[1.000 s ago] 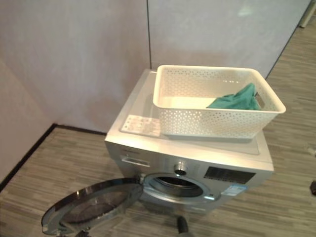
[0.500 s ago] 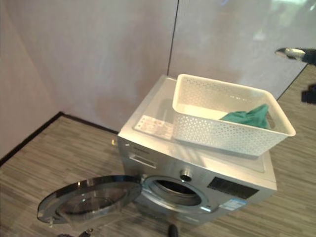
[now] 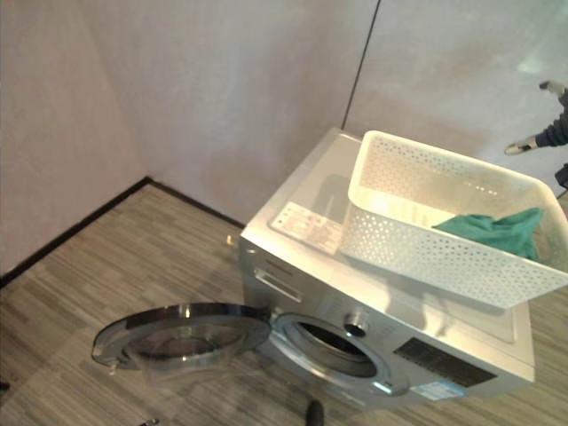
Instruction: Grab the laundry basket,head to the washer,open it,put in the laundry and shut it.
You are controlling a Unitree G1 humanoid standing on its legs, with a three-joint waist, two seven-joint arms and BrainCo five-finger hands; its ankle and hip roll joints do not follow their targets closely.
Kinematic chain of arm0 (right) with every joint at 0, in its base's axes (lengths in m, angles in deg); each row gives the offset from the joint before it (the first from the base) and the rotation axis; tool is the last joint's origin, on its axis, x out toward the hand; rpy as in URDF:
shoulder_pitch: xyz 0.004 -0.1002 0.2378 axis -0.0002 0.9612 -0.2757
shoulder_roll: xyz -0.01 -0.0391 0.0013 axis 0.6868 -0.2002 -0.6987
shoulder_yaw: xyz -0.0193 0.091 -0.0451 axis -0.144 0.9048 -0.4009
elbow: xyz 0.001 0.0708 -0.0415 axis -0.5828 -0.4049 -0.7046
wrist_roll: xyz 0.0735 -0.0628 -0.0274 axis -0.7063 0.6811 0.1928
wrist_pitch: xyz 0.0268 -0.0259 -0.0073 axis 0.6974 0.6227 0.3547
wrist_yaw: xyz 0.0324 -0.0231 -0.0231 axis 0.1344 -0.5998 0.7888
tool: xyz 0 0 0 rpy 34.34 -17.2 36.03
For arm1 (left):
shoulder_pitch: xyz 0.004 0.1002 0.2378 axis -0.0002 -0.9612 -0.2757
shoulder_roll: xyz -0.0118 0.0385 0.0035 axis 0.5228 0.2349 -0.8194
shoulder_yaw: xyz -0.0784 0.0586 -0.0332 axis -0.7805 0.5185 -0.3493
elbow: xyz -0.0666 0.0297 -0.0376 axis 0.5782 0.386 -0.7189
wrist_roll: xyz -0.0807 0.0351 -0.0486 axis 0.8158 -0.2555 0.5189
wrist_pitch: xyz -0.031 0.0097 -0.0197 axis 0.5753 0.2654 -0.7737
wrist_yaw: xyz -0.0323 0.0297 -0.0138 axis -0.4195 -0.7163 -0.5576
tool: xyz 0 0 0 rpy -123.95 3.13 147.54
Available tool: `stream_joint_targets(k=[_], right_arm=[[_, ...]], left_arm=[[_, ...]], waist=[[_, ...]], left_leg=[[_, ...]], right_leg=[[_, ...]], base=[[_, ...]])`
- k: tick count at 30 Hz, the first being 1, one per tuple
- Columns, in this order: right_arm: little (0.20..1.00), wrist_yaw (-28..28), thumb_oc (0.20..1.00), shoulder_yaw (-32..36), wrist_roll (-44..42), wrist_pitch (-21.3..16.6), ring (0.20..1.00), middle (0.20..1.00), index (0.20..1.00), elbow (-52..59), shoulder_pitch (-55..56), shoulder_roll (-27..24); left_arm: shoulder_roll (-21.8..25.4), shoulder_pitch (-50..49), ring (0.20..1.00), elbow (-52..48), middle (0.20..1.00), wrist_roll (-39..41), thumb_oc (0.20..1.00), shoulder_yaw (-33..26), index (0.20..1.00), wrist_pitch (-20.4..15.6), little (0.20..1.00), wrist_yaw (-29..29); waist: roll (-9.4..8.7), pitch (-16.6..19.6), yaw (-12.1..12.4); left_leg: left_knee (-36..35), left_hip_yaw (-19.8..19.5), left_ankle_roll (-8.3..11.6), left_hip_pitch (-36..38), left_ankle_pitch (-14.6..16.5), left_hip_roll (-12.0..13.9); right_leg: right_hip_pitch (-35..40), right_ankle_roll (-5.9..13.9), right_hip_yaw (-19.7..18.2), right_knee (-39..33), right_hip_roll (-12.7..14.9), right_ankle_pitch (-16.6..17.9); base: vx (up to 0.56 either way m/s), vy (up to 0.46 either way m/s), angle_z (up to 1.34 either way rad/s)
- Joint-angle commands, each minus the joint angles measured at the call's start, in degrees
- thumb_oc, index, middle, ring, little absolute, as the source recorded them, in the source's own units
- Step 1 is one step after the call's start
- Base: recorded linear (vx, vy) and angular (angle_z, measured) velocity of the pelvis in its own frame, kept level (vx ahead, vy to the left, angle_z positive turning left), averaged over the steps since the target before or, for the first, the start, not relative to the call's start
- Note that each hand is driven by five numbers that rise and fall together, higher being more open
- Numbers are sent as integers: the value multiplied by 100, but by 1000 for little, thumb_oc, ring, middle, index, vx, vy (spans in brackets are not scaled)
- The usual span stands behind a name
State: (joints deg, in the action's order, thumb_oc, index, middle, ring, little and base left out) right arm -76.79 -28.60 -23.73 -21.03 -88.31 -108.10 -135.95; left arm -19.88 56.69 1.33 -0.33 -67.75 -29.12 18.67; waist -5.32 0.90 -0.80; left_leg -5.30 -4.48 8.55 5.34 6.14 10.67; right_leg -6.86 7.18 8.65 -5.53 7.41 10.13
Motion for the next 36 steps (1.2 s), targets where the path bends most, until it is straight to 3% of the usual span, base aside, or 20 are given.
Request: stream_joint_targets(k=[1,14,25,36], right_arm=[[1000,142,1000,-234,92,34,1000,1000,1000,-529,-705,-41],[1000,521,1000,-648,437,19,1000,1000,1000,-720,-590,-239],[1000,724,1000,-386,454,55,1000,1000,1000,-767,-152,-70],[1000,895,1000,-222,591,106,1000,1000,1000,-663,261,-173]], left_arm=[[280,268,1000,290,1000,258,1000,196,1000,-73,1000,-51],[121,336,1000,143,1000,335,1000,418,1000,-101,1000,-207],[214,292,1000,71,1000,332,1000,386,1000,-88,1000,-259],[108,134,1000,31,1000,417,1000,336,1000,-49,1000,-359]], waist=[[-383,-64,68],[-381,-160,130],[-515,-200,219],[-402,-281,234]], left_leg=[[340,46,-11,-103,191,169],[285,-225,70,-443,-11,256],[395,-254,47,-477,85,284],[356,-289,61,-539,2,310]], right_leg=[[16,505,36,245,658,-353],[50,464,303,177,603,-434],[69,458,266,193,559,-452],[28,435,301,198,552,-486]], base=[[5,-24,10],[4,-13,14],[2,2,2],[2,2,1]])
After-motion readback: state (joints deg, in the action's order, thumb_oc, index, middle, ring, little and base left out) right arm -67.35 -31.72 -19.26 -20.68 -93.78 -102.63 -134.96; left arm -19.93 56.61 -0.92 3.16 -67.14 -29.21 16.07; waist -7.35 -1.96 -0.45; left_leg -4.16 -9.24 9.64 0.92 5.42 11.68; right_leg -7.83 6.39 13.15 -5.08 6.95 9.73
